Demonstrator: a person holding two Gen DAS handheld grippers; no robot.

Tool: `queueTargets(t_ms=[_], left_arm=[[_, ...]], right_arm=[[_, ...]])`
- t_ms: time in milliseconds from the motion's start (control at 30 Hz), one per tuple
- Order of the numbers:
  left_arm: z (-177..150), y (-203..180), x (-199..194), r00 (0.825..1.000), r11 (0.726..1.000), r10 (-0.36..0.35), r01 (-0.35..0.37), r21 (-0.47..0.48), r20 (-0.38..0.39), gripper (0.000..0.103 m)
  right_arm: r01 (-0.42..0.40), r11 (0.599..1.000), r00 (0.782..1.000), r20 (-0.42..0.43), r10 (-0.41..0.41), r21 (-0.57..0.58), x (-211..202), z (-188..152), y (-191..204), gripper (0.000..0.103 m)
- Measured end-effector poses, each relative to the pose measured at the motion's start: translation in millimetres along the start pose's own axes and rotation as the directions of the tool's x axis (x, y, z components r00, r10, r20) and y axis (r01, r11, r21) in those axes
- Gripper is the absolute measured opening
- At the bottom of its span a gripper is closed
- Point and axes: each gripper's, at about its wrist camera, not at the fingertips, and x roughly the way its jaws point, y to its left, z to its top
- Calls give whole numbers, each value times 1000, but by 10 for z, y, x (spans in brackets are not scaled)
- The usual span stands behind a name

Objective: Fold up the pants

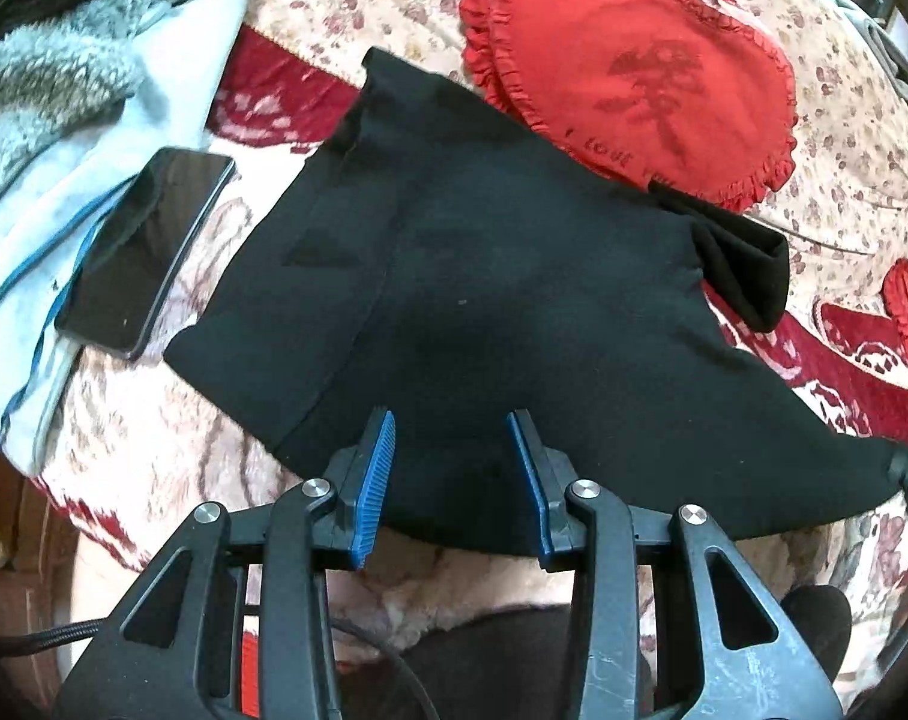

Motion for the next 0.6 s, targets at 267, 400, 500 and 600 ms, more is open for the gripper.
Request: queueTargets(t_ms=[267, 400, 500, 600], left_arm=[[-34, -48, -85, 1000, 1000, 7, -7, 14, 0, 37], [-41, -68, -101, 1000, 1000, 1, -1, 15, 3, 37], [-39, -102, -67, 1000, 1000, 3, -3, 21, -5, 37], [-36, -143, -48, 1000, 1000, 4, -4, 31, -10, 37]], right_arm=[[119, 990, 974, -184, -130, -71, 328, -490, -199, 8], [179, 982, 980, -76, -183, -60, 56, -331, -264, 27], [226, 973, 974, -3, -226, -52, -35, -166, -319, 41], [215, 974, 976, -17, -217, -76, 173, -1, -342, 42]])
